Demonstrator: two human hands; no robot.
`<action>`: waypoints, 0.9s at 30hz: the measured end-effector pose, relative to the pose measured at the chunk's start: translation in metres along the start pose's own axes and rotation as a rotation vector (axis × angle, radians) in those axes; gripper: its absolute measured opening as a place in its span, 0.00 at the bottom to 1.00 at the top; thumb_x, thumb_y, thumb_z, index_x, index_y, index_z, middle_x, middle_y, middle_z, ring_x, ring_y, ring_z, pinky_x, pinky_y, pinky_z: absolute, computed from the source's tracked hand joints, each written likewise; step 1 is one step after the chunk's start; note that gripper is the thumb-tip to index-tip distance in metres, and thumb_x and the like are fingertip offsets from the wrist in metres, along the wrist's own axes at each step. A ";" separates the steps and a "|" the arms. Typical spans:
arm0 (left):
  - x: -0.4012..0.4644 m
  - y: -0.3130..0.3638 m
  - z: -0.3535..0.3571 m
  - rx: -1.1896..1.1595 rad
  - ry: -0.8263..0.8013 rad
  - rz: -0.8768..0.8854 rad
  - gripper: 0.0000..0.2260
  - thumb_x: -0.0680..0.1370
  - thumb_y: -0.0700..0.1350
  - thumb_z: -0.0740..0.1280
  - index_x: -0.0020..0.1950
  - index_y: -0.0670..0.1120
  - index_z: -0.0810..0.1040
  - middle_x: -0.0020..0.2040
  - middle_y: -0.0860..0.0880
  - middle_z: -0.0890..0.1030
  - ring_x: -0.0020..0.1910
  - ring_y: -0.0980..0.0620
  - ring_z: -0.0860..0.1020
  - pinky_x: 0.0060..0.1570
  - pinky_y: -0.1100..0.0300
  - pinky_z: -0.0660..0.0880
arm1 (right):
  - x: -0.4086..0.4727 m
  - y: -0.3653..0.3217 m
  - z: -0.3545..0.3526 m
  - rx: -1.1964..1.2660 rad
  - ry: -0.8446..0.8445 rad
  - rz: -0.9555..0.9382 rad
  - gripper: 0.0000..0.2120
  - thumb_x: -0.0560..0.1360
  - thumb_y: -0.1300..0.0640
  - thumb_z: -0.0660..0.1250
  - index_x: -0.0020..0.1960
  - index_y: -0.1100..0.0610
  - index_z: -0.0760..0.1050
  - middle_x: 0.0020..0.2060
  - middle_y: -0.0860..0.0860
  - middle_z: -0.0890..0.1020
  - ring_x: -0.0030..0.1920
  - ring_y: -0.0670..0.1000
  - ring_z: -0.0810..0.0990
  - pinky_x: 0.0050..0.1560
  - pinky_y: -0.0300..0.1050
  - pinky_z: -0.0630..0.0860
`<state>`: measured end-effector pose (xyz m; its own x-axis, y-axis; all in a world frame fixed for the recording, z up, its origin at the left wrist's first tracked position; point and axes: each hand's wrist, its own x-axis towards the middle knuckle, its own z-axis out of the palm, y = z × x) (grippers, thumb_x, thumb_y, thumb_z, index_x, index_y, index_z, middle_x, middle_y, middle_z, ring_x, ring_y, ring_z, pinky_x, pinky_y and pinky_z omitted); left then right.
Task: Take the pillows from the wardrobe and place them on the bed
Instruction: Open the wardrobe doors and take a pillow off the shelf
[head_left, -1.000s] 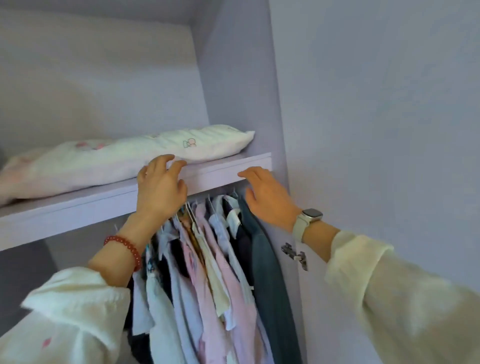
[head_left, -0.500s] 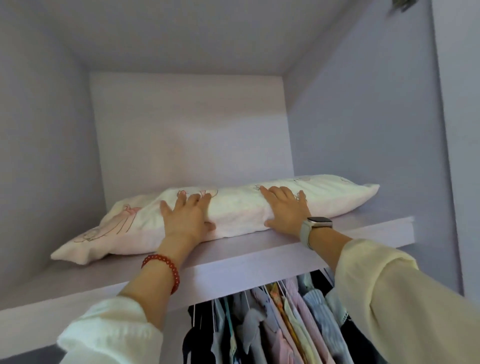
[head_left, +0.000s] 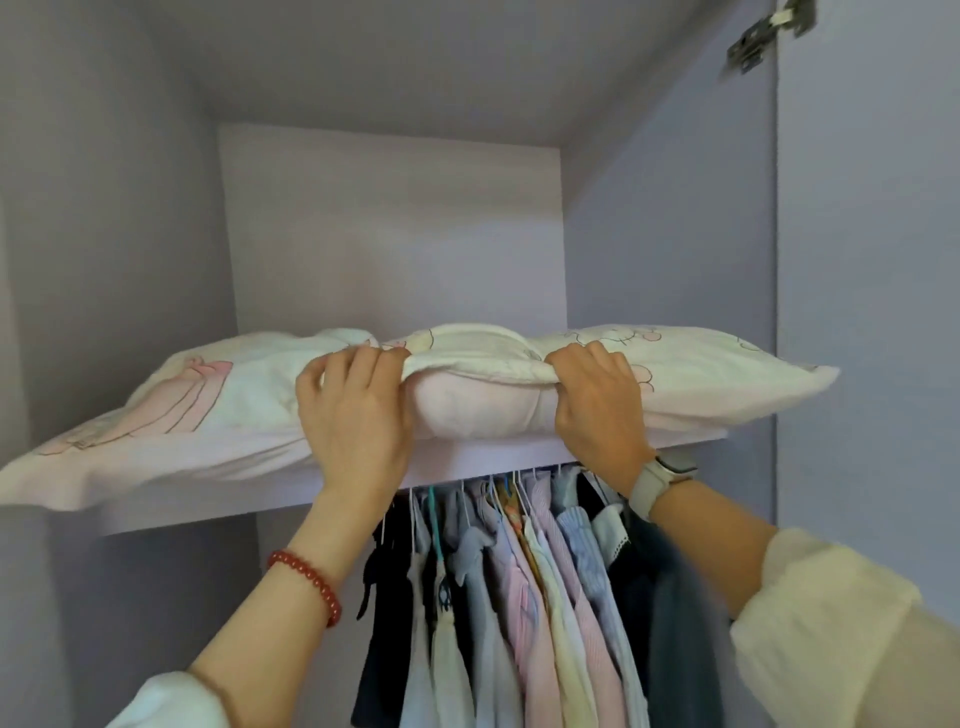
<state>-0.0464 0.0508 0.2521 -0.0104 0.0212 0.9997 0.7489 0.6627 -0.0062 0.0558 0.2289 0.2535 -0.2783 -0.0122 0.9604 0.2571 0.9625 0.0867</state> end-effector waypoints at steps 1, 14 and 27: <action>-0.002 0.009 -0.019 -0.008 0.039 -0.010 0.09 0.70 0.34 0.63 0.47 0.41 0.80 0.40 0.43 0.82 0.42 0.41 0.79 0.50 0.52 0.62 | -0.007 -0.007 -0.022 0.004 0.040 -0.002 0.11 0.62 0.74 0.61 0.40 0.63 0.74 0.33 0.58 0.78 0.34 0.58 0.75 0.37 0.47 0.58; -0.015 0.108 -0.183 -0.258 0.160 0.012 0.15 0.62 0.27 0.63 0.42 0.41 0.80 0.35 0.45 0.82 0.35 0.44 0.79 0.47 0.56 0.64 | -0.091 -0.047 -0.257 -0.062 0.125 0.117 0.15 0.68 0.61 0.50 0.40 0.60 0.75 0.31 0.56 0.78 0.31 0.57 0.76 0.32 0.44 0.63; -0.174 0.327 -0.215 -0.974 -0.649 0.207 0.09 0.66 0.31 0.62 0.40 0.38 0.79 0.35 0.38 0.81 0.36 0.39 0.79 0.41 0.48 0.70 | -0.325 -0.010 -0.433 -0.518 -0.271 0.904 0.07 0.69 0.65 0.62 0.46 0.60 0.75 0.43 0.58 0.80 0.45 0.61 0.77 0.39 0.51 0.70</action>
<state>0.3427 0.1031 0.0810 0.0464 0.6221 0.7816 0.9613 -0.2406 0.1345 0.5444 0.1060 0.0556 0.0319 0.7684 0.6392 0.8132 0.3519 -0.4636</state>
